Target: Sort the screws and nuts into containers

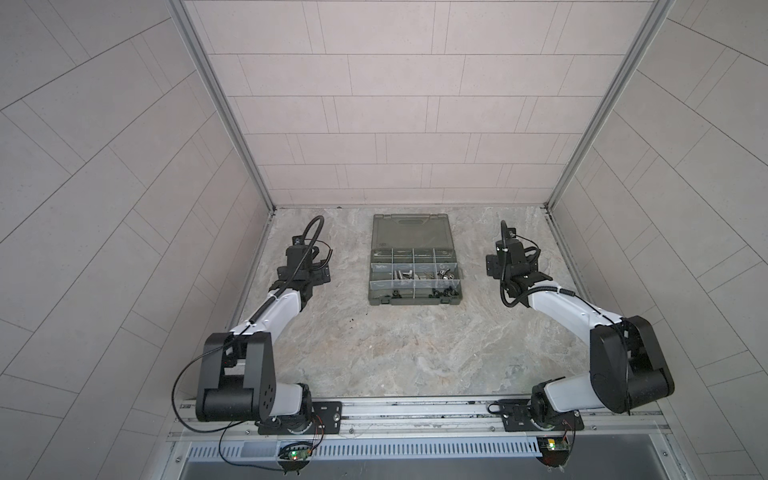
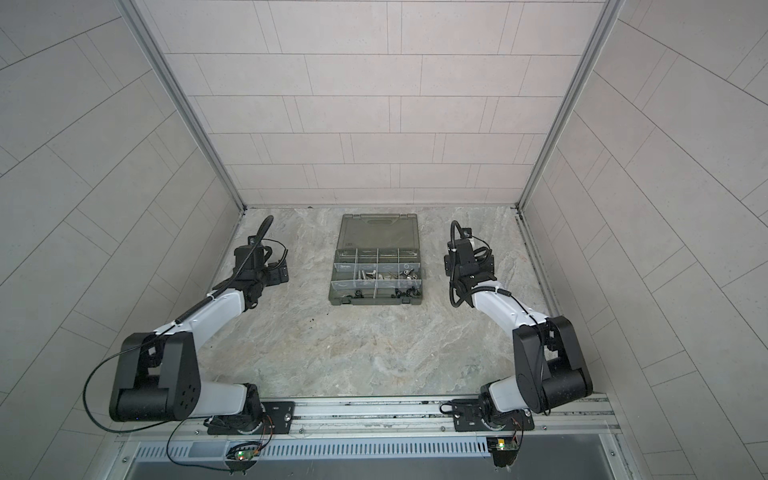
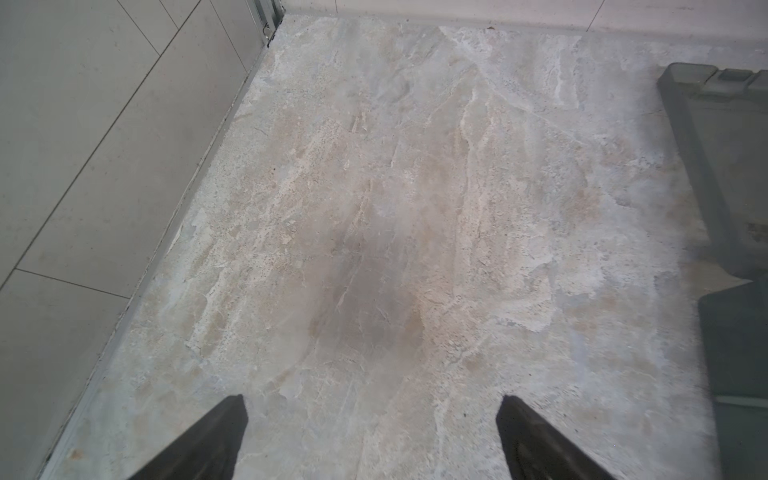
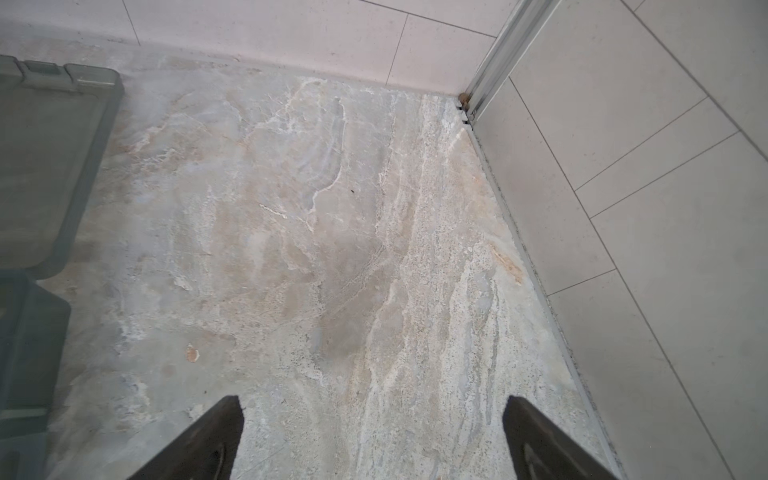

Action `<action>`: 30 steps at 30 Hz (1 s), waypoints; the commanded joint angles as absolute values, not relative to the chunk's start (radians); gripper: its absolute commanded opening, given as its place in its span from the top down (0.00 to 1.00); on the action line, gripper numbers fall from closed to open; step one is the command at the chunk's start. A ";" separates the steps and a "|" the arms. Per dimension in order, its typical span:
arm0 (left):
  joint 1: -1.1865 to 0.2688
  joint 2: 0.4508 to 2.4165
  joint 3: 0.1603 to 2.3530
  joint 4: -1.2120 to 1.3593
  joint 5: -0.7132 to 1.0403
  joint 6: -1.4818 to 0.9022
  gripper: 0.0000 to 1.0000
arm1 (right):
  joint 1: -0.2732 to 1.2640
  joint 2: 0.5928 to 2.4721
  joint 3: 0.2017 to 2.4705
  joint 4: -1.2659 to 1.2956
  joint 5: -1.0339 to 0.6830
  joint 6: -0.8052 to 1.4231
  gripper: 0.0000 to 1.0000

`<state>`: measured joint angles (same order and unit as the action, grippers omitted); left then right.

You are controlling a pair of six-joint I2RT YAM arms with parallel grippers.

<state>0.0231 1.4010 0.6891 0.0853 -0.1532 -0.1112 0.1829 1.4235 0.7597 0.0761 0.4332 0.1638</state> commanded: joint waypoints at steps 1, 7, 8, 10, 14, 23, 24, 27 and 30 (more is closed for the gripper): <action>0.058 1.439 0.582 0.410 -0.147 -0.116 0.00 | 0.122 1.416 0.651 0.438 0.401 0.163 0.01; 0.060 1.509 0.470 0.719 -0.049 -0.106 0.00 | 0.052 1.445 0.591 0.604 0.311 0.151 0.01; 0.060 1.512 0.460 0.743 -0.036 -0.101 0.00 | 0.043 1.449 0.602 0.583 0.298 0.158 0.01; 0.061 1.521 0.440 0.791 0.004 -0.083 0.00 | 0.042 1.441 0.613 0.512 0.263 0.121 0.01; 0.044 1.562 0.387 0.915 0.037 -0.040 0.00 | 0.041 1.372 0.558 0.493 0.262 0.094 0.01; 0.035 1.591 0.385 0.953 0.014 -0.037 0.00 | -0.018 1.423 0.371 0.783 0.214 0.141 0.01; 0.033 1.585 0.385 0.945 0.012 -0.035 0.00 | -0.017 1.454 0.364 0.842 0.189 0.134 0.01; 0.032 1.585 0.384 0.942 -0.005 -0.037 0.00 | -0.016 1.498 0.353 0.870 0.090 0.083 0.01; 0.031 1.581 0.378 0.948 -0.002 -0.038 0.00 | -0.015 1.536 0.350 0.928 0.088 0.076 0.01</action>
<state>0.0368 1.5887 0.3824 0.9062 0.0032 -0.0467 -0.0158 1.5135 0.3538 0.8192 0.1394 0.1074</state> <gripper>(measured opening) 0.994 0.993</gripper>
